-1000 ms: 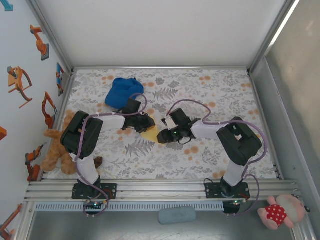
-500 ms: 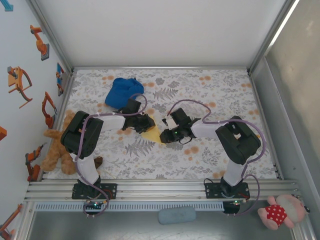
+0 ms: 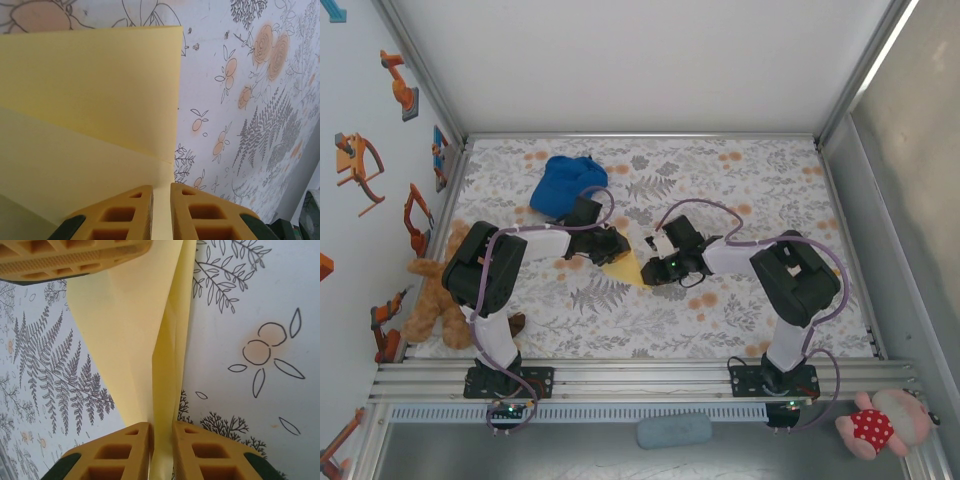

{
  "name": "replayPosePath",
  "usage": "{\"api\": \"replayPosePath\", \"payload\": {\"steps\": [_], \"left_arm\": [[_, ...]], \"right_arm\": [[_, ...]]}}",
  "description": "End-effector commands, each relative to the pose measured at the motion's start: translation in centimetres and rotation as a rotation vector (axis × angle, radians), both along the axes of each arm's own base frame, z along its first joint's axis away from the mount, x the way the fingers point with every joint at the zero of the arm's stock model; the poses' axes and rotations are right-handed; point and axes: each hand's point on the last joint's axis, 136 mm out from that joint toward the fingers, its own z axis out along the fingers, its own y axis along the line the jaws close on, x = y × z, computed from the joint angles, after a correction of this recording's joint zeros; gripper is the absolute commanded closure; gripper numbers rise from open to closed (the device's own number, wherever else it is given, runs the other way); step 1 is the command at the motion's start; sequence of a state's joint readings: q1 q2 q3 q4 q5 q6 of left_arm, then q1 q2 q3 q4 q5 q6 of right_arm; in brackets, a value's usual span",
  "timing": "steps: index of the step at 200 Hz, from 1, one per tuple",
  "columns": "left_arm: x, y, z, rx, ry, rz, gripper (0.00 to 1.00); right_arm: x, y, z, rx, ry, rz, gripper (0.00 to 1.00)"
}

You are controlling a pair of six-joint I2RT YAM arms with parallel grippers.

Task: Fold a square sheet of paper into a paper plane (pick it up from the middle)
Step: Fourth fold the wing at the center of the table.

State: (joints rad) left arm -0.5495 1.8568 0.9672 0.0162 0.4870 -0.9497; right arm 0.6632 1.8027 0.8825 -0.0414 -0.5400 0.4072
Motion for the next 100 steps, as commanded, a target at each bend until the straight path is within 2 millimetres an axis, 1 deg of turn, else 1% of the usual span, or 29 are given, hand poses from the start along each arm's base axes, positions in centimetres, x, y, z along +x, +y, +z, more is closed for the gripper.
{"api": "replayPosePath", "payload": {"steps": [1, 23, 54, 100], "left_arm": [[0.3, 0.1, -0.2, 0.017, 0.004, -0.007, 0.82], [0.3, 0.3, -0.3, 0.026, 0.008, -0.005, 0.82], [0.3, 0.3, -0.6, 0.031, 0.015, -0.006, 0.82], [0.5, 0.2, -0.3, 0.026, 0.012, -0.005, 0.82]], "right_arm": [[-1.6, -0.1, -1.6, -0.006, 0.067, 0.029, 0.82], [-1.7, -0.1, -1.6, -0.004, 0.069, 0.031, 0.81], [-1.8, -0.5, -1.4, -0.011, 0.052, 0.048, 0.76], [-2.3, -1.7, -2.3, -0.083, 0.031, 0.083, 0.73]]}}
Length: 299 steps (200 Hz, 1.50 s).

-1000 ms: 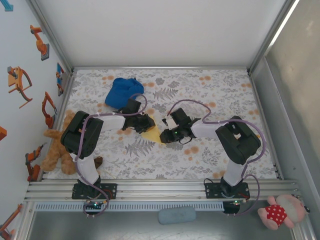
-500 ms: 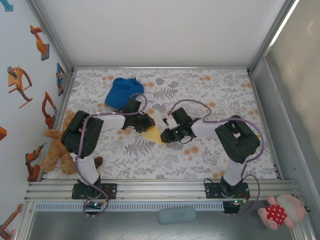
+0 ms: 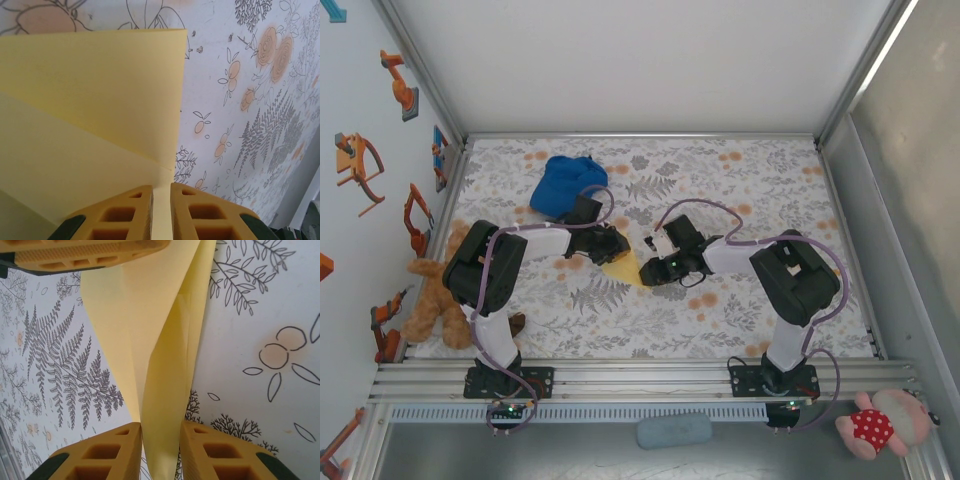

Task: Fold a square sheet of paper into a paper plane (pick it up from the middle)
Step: Fourth fold the wing at the center of the table.

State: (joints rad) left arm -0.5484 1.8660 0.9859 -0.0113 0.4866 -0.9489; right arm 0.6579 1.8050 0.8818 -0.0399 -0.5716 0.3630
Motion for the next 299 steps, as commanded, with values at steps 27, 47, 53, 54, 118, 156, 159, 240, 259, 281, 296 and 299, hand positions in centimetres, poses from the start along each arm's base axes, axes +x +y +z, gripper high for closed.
{"api": "replayPosePath", "payload": {"steps": [27, 47, 53, 54, 118, 156, 159, 240, 259, 281, 296, 299], "left_arm": [[0.4, 0.2, -0.3, 0.017, -0.001, -0.007, 0.82], [0.4, 0.1, -0.2, 0.013, -0.002, -0.008, 0.82], [0.4, 0.1, -0.3, 0.014, 0.0, -0.008, 0.82], [0.4, 0.1, -0.3, 0.014, -0.001, -0.008, 0.82], [0.6, -0.2, 0.1, -0.003, -0.008, -0.014, 0.81], [0.7, -0.4, 0.2, -0.01, -0.012, -0.016, 0.81], [0.7, -0.4, 0.2, -0.01, -0.012, -0.016, 0.81], [0.6, -0.2, -0.1, -0.002, -0.004, -0.015, 0.81], [0.6, -0.2, -0.2, 0.0, -0.003, -0.017, 0.81], [0.6, -0.2, -0.3, 0.002, -0.001, -0.018, 0.81], [0.5, -0.2, -0.2, 0.0, -0.002, -0.02, 0.81], [0.5, -0.2, -0.2, 0.001, -0.001, -0.02, 0.81]], "right_arm": [[-2.1, -2.4, -2.9, -0.142, 0.034, 0.047, 0.71], [-2.3, -2.4, -2.8, -0.138, 0.032, 0.056, 0.68], [-2.4, -2.4, -2.8, -0.135, 0.033, 0.059, 0.67], [-2.3, -2.4, -2.7, -0.134, 0.032, 0.059, 0.67], [-2.5, -2.8, -3.1, -0.166, 0.025, 0.077, 0.67], [-2.2, -3.2, -3.4, -0.197, 0.012, 0.068, 0.77], [-2.2, -3.2, -3.5, -0.197, 0.011, 0.069, 0.78], [-2.4, -2.8, -3.3, -0.17, 0.02, 0.075, 0.88], [-2.3, -2.7, -3.1, -0.165, 0.02, 0.075, 0.88], [-2.4, -2.6, -3.0, -0.16, 0.022, 0.076, 0.87], [-2.3, -2.5, -2.6, -0.148, 0.024, 0.07, 0.85], [-2.2, -2.4, -2.4, -0.142, 0.023, 0.068, 0.85]]}}
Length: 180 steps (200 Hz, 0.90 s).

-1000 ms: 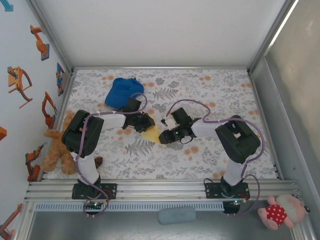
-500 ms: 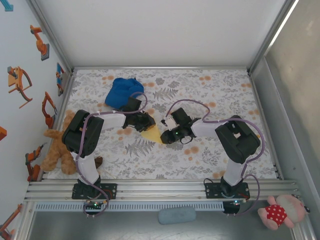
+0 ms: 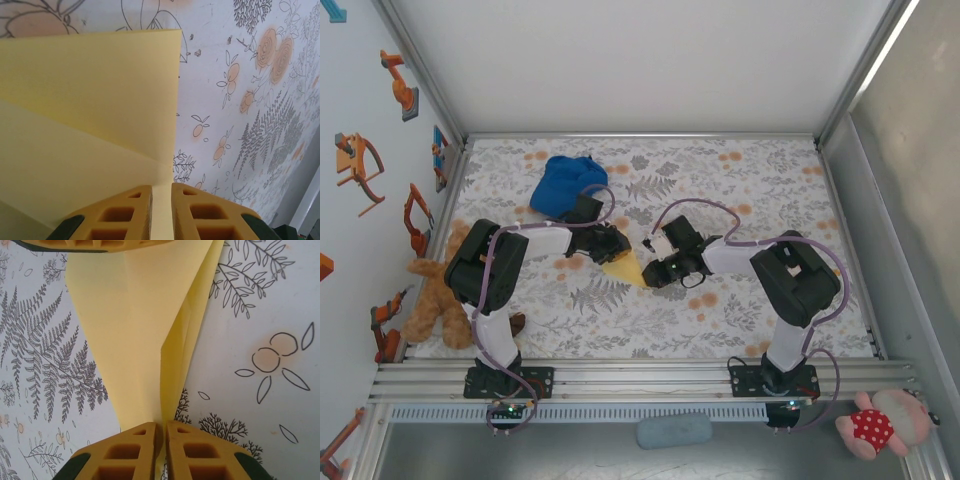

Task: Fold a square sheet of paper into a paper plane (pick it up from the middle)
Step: Fourth fold the wing at the center of the table.

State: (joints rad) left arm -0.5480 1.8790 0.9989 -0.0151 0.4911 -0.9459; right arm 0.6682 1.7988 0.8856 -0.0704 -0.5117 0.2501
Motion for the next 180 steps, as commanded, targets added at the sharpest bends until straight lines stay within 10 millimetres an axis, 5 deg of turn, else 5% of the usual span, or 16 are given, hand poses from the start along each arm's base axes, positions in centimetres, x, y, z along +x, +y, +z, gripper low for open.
{"api": "replayPosePath", "payload": {"steps": [1, 65, 180], "left_arm": [[0.4, 0.0, -0.1, 0.001, -0.005, -0.014, 0.81], [0.3, 0.0, 0.1, -0.003, -0.008, -0.017, 0.81], [0.4, -0.1, -0.2, 0.001, 0.002, -0.016, 0.81]], "right_arm": [[-2.3, -1.9, -1.9, -0.089, 0.111, -0.006, 0.85], [0.1, -1.3, 4.1, 0.057, 0.028, -0.117, 0.76], [-0.1, 2.3, 3.8, 0.166, 0.11, -0.037, 0.77]]}}
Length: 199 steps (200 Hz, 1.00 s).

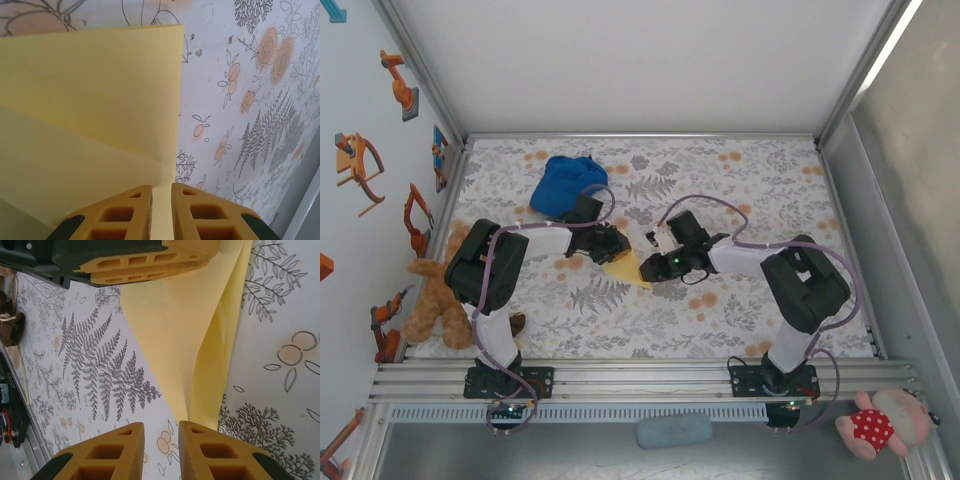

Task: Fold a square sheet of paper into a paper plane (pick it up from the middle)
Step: Fourth fold the wing at the center of the table.

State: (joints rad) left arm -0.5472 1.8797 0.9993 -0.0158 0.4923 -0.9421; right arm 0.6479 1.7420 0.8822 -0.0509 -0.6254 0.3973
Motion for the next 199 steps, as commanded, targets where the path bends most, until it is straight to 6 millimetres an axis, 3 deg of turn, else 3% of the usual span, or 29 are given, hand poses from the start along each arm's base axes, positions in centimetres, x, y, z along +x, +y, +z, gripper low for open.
{"api": "replayPosePath", "payload": {"steps": [1, 131, 171, 199], "left_arm": [[0.3, -0.1, -0.1, 0.001, 0.004, -0.014, 0.81], [0.4, -0.1, -0.3, 0.005, 0.012, -0.015, 0.81], [0.4, 0.0, -0.5, 0.011, 0.016, -0.014, 0.81], [0.4, 0.0, -0.6, 0.015, 0.019, -0.013, 0.81]], "right_arm": [[0.1, 1.4, 0.7, 0.045, 0.003, 0.03, 0.77], [0.2, 0.4, -2.0, -0.056, 0.023, 0.004, 0.83], [0.5, 0.1, -1.8, -0.066, 0.004, -0.009, 0.83], [0.6, 0.4, -0.1, -0.033, -0.026, -0.006, 0.83]]}}
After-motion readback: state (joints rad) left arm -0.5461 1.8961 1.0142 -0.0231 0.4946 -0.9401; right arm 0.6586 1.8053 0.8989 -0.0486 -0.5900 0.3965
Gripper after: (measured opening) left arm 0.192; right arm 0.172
